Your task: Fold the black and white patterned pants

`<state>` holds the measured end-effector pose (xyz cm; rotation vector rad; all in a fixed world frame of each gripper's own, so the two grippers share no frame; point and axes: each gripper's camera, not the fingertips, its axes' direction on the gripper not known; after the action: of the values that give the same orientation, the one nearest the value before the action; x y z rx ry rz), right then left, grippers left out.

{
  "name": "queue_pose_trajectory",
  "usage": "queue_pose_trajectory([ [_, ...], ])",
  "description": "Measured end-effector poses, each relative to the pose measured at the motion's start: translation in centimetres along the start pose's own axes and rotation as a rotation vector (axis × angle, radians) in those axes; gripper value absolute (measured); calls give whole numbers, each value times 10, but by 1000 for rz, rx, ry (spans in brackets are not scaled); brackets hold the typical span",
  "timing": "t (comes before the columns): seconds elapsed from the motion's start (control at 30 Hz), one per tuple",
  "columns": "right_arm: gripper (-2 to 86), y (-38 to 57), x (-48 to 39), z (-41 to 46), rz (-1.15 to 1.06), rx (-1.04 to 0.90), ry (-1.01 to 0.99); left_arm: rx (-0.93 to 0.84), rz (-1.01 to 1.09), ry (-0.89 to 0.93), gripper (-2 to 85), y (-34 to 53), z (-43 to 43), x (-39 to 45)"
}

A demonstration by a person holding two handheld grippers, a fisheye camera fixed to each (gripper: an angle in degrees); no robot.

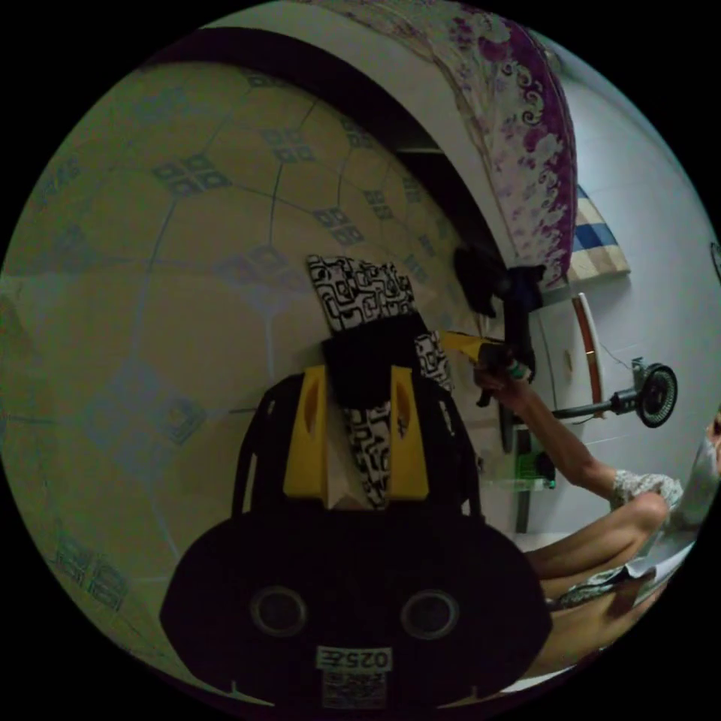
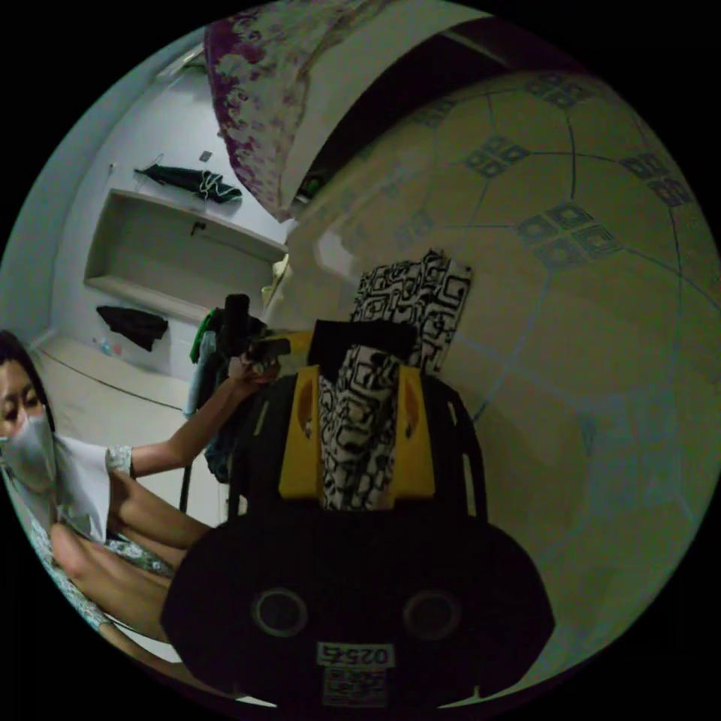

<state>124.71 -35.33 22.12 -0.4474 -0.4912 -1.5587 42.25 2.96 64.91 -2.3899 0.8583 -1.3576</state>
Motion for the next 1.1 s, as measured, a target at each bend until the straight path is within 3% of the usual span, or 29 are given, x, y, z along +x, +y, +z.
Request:
queue_pose_trajectory([
  [0.23, 109, -20, 13, 9, 17, -84, -57, -36, 0, -24, 32, 0, 13, -5],
  [0.53, 44, -9, -52, -18, -140, -75, 21, 63, 32, 179, -11, 40, -30, 3],
  [0.9, 38, 166, -255, -128, -546, 119, -113, 161, 574, 238, -11, 217, -150, 152],
  [1.1, 36, 258, -316, -133, -527, 27, -84, 40, 555, 287, -10, 305, -162, 188],
])
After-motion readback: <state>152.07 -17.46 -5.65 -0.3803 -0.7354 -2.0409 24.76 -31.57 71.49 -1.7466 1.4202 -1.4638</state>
